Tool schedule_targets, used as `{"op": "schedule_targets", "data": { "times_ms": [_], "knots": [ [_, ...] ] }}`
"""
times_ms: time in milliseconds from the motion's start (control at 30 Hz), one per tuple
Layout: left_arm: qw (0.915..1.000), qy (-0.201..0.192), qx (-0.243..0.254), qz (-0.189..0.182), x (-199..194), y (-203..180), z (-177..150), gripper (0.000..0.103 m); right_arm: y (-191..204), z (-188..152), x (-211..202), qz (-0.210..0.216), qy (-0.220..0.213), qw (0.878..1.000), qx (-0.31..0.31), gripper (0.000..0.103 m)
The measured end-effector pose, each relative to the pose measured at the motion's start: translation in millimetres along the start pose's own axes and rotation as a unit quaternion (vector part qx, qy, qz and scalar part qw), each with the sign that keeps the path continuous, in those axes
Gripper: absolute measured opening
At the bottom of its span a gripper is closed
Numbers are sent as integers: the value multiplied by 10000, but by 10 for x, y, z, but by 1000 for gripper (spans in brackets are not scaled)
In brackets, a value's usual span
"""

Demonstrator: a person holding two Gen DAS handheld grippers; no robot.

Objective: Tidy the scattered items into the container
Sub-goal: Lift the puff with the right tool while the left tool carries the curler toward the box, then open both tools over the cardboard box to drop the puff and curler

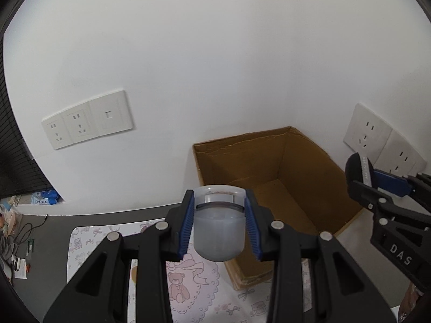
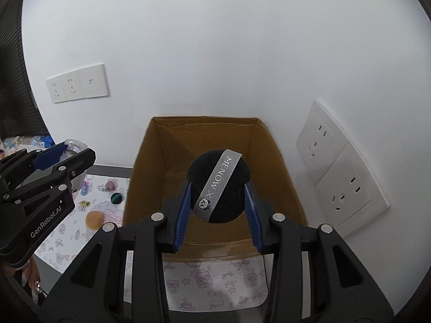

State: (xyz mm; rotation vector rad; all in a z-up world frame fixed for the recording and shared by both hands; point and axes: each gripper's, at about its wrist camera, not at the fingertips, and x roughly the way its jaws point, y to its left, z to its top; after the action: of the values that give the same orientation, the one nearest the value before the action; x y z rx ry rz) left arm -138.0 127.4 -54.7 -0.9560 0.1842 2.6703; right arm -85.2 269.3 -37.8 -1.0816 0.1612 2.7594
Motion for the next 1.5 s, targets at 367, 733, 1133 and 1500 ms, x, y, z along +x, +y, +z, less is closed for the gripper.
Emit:
{"op": "schedule_targets", "data": {
  "times_ms": [367,733,1133,1500],
  "knots": [
    [9992,325,147,-163,475,-216,37,35,-245,-34,398,-31,306,9994,177,40],
    [9981,601,64,-147,907,-164,54,35,-288,-48,823,1,605,9979,227,40],
    [9930,1144,47,-292,1163,-126,-28,36,-241,-42,1073,32,741,9967,326,50],
    [9922,1141,391,301,1108,-120,-53,94,-285,-47,1117,176,1014,9929,589,102]
  ]
}}
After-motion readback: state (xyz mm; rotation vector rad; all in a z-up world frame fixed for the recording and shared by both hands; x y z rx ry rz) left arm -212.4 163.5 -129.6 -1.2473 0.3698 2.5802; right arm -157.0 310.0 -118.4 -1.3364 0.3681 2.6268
